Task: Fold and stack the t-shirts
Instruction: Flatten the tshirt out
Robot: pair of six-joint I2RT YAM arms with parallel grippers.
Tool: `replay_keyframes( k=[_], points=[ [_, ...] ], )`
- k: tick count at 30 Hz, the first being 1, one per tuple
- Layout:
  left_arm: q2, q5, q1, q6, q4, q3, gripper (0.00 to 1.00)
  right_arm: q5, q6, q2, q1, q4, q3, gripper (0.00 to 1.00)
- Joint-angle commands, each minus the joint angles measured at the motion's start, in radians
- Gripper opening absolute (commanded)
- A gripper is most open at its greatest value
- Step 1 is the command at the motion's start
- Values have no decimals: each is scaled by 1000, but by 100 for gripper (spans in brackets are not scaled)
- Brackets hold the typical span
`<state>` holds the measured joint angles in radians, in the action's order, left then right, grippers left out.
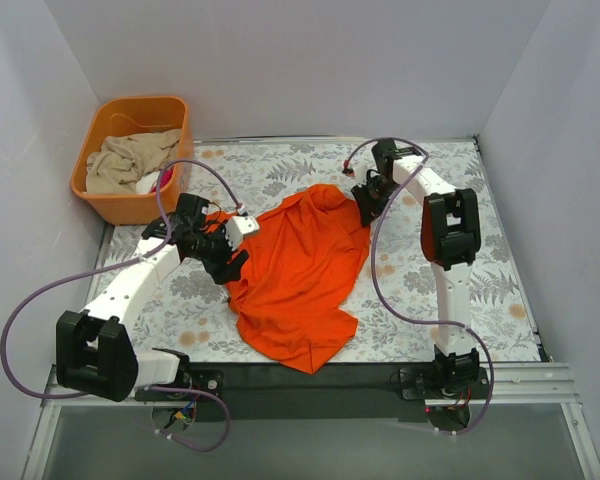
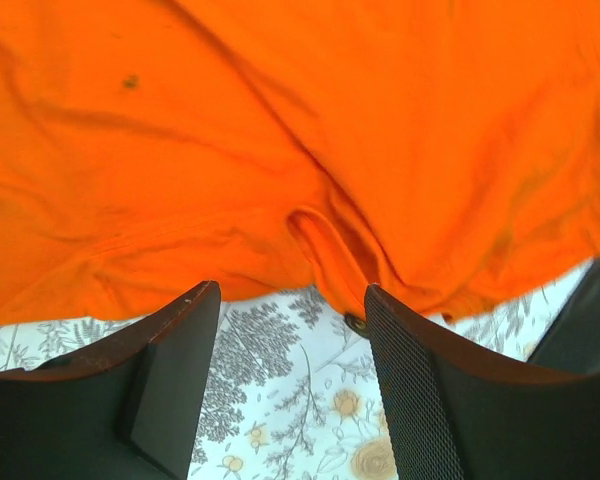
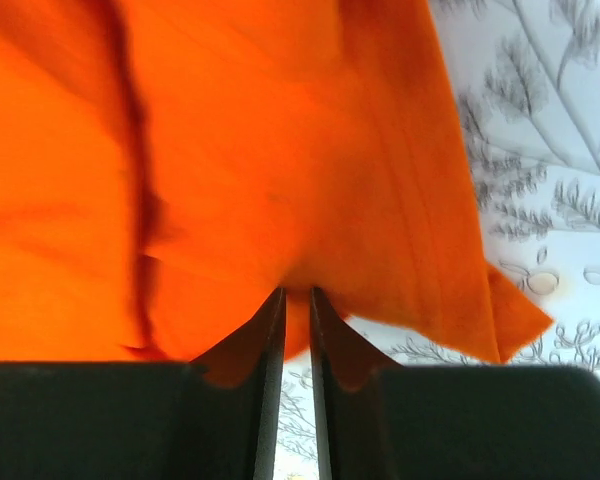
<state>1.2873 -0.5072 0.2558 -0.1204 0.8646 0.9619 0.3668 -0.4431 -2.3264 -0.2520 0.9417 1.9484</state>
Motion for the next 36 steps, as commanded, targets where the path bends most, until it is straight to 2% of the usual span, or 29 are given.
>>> replay_keyframes(
  k=[1, 4, 9, 11, 12, 16, 17, 18, 20, 22, 24, 28, 29, 33, 36],
  points=[
    [15, -8, -30, 254, -192, 8, 54, -140, 3, 44, 10, -15, -127, 19],
    [50, 25, -38, 371, -277, 24, 54, -250, -63, 100, 7, -14, -259, 18],
    [167, -11, -38, 465, -317, 80, 53, -362, -169, 272, 10, -9, -586, 12],
    [207, -27, -38, 501, -328, 110, 53, -362, -231, 355, 7, 23, -688, 11],
    [246, -27, -36, 513, -334, 119, 53, -347, -255, 449, 7, 43, -786, 11],
    [361, 13, -21, 534, -354, 175, 52, -227, -416, 672, -10, 222, -911, 11],
    [392, 21, -18, 536, -348, 216, 50, -200, -449, 706, -10, 308, -905, 12],
    [415, 21, -15, 536, -342, 236, 49, -186, -485, 760, -7, 325, -893, 12],
    [461, 7, -13, 547, -361, 277, 48, -160, -494, 794, 20, 318, -814, 12],
    [504, -37, -7, 570, -386, 343, 50, -125, -412, 771, 55, 263, -678, 15],
    [533, -48, 19, 577, -384, 409, 51, -89, -340, 669, 94, 218, -567, 17],
    [555, -18, 77, 567, -392, 428, 54, -87, -168, 498, 94, 90, -378, 29],
    [560, -17, 83, 576, -395, 426, 54, -86, -152, 424, 92, 83, -290, 30],
    [554, -8, 82, 617, -412, 419, 54, -106, -60, 262, 73, 69, -113, 31],
    [524, -2, 83, 625, -447, 379, 55, -149, -26, 181, 66, 45, -80, 32]
  ],
)
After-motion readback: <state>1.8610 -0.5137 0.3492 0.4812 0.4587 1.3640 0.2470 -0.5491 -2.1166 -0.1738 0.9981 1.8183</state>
